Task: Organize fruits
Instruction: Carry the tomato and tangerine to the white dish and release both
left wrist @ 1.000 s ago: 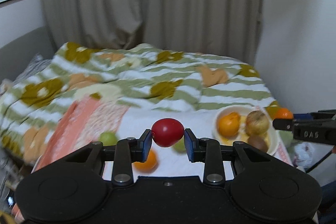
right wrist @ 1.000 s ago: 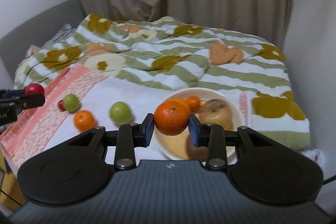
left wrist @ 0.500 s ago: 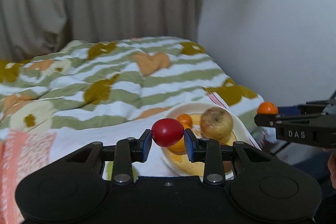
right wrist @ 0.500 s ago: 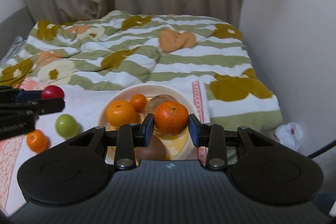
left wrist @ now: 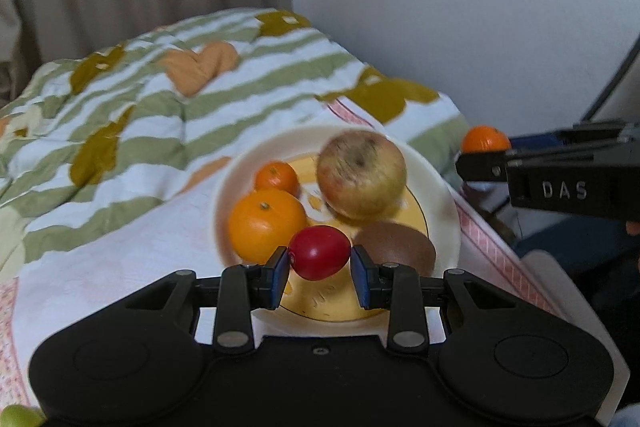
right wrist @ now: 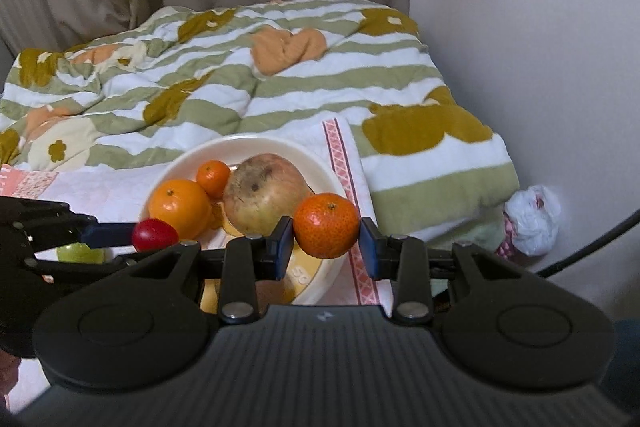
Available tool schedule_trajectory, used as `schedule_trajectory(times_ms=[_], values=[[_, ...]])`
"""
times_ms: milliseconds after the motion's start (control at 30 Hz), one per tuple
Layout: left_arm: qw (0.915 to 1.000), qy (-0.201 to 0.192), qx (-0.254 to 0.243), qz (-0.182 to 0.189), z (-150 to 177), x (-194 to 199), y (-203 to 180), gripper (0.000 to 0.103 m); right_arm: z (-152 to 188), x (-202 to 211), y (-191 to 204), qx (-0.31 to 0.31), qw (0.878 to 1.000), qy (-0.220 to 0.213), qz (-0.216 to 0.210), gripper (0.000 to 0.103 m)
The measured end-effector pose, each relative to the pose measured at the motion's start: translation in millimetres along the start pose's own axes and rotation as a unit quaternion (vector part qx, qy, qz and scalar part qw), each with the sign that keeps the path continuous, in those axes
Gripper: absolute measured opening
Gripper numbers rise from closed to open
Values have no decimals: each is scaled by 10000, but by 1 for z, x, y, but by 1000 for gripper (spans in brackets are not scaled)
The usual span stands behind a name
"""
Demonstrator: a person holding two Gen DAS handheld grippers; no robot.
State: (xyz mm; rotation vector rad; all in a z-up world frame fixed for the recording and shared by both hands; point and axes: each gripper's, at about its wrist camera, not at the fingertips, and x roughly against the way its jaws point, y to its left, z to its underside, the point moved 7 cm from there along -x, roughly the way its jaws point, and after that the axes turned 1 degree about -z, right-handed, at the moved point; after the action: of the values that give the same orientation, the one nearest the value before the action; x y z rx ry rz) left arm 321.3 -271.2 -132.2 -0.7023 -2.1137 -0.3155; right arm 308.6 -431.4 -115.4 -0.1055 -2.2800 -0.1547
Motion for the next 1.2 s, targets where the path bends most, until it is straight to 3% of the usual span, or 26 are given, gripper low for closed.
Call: schedule_trajectory(times_ms=[367,433,467,500,533,967,1200], values=[[9989,350,-250,207,12,-22,-9,38,10,-4,-5,-201,9997,139,-17,51],[9991,333,-197,183,12,-20,-8,57,11,-2,-4,-155,9998,132,-68,51],[9992,318,-160,159,12,-19,-7,82,10,-2,-4,-132,9998,128,-93,51],[9995,265,-106,116,11,-15,-6,97,10,-1,-4,-100,9998,125,-124,51],[9998,184,-60,83,10,-11,-5,99,10,0,-4,-69,9998,125,-145,51],[9959,144,723,-519,22,39,28,99,9,-10,7,335,9977,246,-529,51],[9918,155,756,-1019,34,58,43,99,14,-40,9,158,9967,456,-656,51]])
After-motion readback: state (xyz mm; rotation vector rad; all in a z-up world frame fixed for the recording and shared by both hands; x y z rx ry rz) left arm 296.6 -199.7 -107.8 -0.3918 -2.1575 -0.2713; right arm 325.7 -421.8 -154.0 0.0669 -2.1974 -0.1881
